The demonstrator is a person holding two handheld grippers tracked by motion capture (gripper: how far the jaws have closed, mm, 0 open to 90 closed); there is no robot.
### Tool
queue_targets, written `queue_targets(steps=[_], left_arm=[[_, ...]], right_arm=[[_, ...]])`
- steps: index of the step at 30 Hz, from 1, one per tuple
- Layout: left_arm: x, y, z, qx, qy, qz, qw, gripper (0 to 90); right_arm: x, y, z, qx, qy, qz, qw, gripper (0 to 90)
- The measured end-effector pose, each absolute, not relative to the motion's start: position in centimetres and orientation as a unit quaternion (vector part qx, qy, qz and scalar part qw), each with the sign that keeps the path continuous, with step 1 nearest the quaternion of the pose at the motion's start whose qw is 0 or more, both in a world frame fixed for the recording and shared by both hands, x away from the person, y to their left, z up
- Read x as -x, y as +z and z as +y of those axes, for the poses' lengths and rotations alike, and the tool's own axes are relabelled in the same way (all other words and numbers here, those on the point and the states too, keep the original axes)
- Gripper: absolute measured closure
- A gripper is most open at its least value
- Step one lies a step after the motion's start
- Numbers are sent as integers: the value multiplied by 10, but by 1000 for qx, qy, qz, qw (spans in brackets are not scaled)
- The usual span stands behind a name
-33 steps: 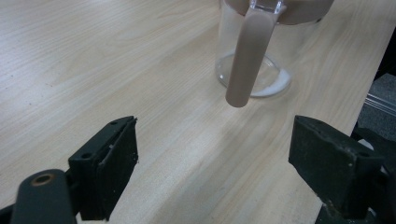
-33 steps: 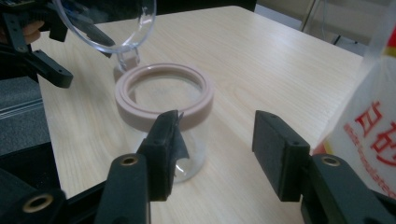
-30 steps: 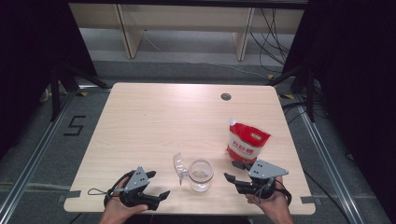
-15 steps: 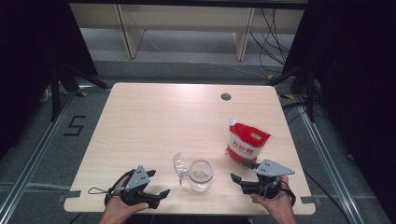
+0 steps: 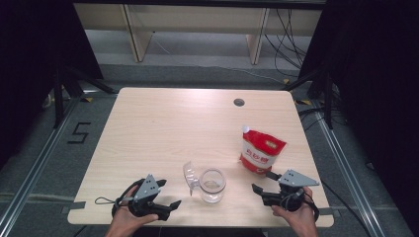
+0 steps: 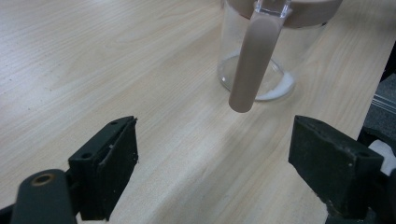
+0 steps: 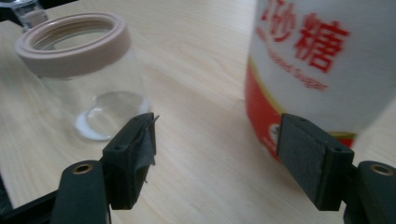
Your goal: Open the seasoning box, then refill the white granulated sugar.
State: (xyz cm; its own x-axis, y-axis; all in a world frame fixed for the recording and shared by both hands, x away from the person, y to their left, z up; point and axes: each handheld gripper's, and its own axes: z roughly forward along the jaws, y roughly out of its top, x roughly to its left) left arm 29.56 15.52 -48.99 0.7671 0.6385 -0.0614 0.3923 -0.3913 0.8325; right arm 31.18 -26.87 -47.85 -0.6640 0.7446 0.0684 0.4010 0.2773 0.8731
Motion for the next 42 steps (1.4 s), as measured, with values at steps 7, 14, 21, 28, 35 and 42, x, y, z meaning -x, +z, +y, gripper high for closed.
queue_targets(steps=[7, 14, 21, 28, 35, 42], left_arm=[[-294, -490, 154, -823, 136, 316, 453, 153], [-293, -490, 154, -826, 131, 308, 453, 153], [-292, -492, 156, -822, 135, 311, 457, 153], [-291, -492, 156, -827, 134, 307, 451, 153], [-292, -495, 156, -825, 137, 312, 450, 153], [-292, -495, 156, -825, 139, 312, 451, 153]], right_arm=[[-315, -479, -281, -390, 473, 766, 191, 214], [-321, -480, -289, -391, 469, 764, 210, 179], [-329, -479, -291, -397, 475, 754, 221, 175], [-343, -479, -295, -387, 481, 748, 243, 173], [-353, -480, -290, -387, 497, 738, 240, 205], [-364, -483, -289, -387, 504, 736, 234, 232]])
